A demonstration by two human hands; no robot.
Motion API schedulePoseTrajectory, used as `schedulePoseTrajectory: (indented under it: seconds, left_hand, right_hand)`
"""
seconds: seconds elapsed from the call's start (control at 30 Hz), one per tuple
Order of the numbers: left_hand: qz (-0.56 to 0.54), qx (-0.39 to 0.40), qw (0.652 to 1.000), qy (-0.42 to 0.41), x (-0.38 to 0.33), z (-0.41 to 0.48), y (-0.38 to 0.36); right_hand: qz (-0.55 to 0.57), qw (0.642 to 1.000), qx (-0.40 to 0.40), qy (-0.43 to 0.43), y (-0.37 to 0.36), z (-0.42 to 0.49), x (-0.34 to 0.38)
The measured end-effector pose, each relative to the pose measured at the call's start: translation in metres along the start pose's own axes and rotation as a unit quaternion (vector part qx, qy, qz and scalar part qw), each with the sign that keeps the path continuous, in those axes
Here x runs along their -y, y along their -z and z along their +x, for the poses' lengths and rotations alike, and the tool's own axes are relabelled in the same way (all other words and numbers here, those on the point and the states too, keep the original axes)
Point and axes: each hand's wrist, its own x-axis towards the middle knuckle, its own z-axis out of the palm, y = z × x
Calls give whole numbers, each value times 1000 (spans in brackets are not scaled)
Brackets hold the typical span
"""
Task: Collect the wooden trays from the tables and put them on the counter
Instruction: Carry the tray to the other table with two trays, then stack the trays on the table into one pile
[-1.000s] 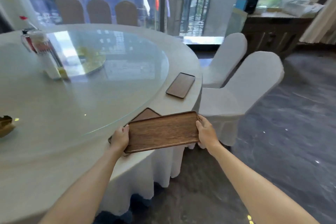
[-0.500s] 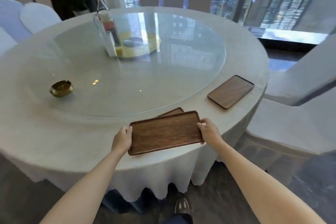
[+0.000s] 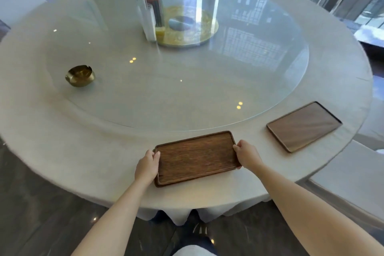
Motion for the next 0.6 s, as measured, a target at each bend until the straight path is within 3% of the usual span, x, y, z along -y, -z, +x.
schedulePoseTrajectory:
  seconds: [0.23, 0.37, 0.6]
  left_hand:
    - [23, -41, 999, 20, 1, -4, -2]
    - [90, -51, 994, 15, 2, -5, -2]
    - [105, -59, 992, 28, 2, -8, -4]
  right_hand:
    - [-124, 991, 37, 32, -9, 15, -5]
    - [-156, 985, 44, 56, -10, 20, -5]
    - [-195, 976, 51, 87, -11, 25, -10]
